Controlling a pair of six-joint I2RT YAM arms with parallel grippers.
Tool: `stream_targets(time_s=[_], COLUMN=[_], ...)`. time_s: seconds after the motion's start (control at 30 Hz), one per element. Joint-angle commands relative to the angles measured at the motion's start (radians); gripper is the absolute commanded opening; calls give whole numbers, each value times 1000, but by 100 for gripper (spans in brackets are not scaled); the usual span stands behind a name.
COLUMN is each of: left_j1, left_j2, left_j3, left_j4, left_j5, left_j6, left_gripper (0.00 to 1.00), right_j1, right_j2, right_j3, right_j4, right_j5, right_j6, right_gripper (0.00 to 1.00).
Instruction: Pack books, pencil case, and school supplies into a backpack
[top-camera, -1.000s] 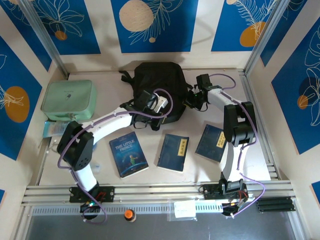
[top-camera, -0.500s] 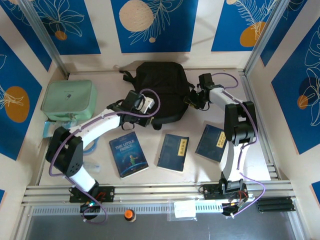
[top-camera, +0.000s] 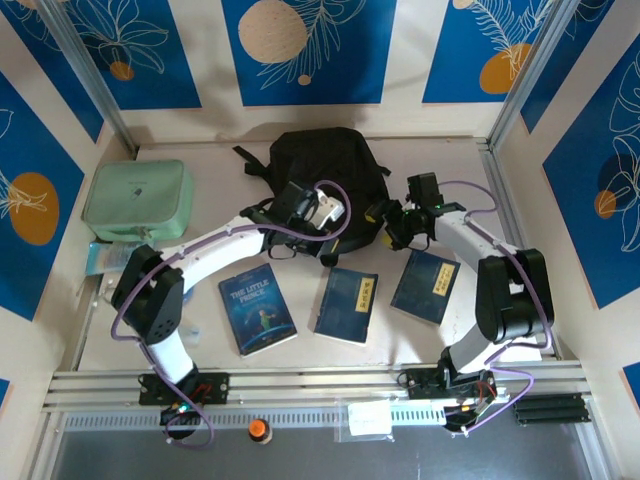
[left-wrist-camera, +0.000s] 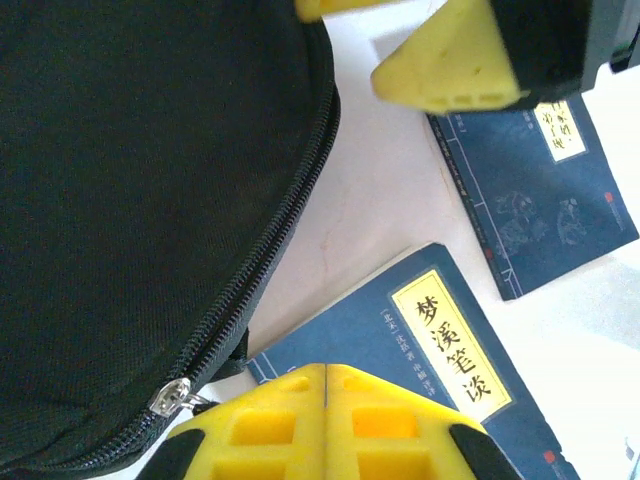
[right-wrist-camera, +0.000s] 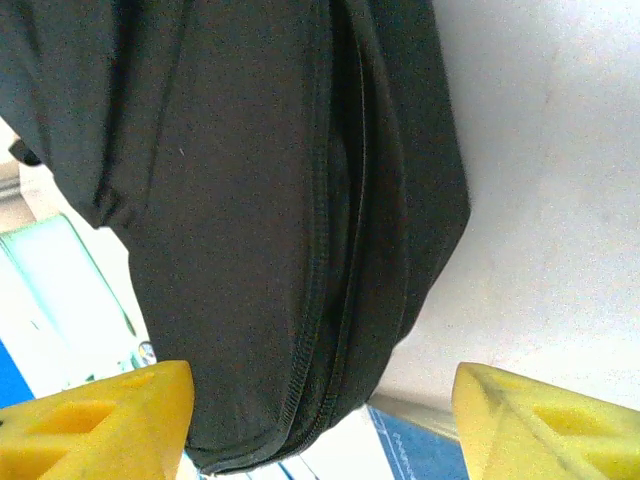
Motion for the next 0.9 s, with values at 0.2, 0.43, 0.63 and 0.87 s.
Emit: stream_targets(time_s=[0.2,0.43,0.63,0.87], left_j1=[-3,-3,-1,13], left_j2=[-20,-69,-85,-91], left_j3=[-30,-63,2,-32], left_j4=[-36,-89,-324,-342], left_j5=[-19,-116,-375,-461], left_j6=[42,50,-15,-36], left_gripper=[0,0,0,0], right_j1=[57,86,89,102], right_j2=[83,112,100,90], right_j3=[13,32,20,34], right_j4=[91,83,49,11], right_j5=[-30,38,94,154], right_j6=[120,124,114,102], right_gripper=[61,27,11,6])
